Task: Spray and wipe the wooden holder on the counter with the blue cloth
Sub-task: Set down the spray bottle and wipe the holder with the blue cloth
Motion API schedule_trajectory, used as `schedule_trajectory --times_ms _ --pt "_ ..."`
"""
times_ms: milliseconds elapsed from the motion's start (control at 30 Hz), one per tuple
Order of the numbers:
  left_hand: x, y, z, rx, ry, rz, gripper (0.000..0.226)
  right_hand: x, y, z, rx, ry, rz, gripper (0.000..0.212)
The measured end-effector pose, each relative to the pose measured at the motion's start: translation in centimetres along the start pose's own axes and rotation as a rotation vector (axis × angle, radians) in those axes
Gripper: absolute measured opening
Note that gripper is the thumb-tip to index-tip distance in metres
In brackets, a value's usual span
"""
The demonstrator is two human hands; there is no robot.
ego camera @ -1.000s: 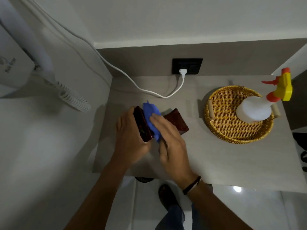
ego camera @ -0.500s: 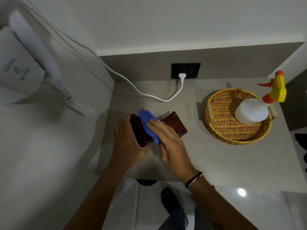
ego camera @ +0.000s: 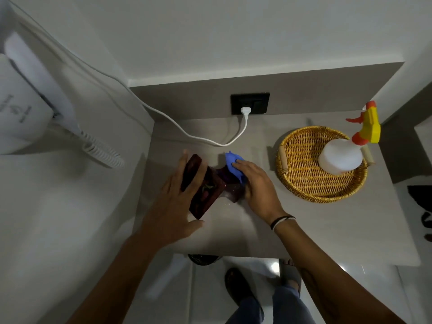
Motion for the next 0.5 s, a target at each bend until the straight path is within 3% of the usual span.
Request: schedule_trajectory --times_ms 167,300,500 --pt "1.9 1.0 0.0 -0.037 0.140 0.049 0.118 -0.1 0.4 0.2 0.040 -0.014 0.019 0.056" --pt "3.0 1.5 -1.6 -0.252 0.308 -0.021 0.078 0.3 0.0 0.2 0.033 0.020 0.009 0.057" --pt "2.2 1.9 -2.2 -0.361 0.355 0.045 0.092 2.1 -1.1 -0.5 0.031 0.117 -0.104 0.058"
Point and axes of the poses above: each hand's wrist, its own y-axis towards the middle knuckle, its own x-axis out of the back of the hand, z = x × y, the point moved 5 cm from there along y, towards the middle knuckle, and after that the axes turned 10 degrees about -x, right-handed, at the moved point
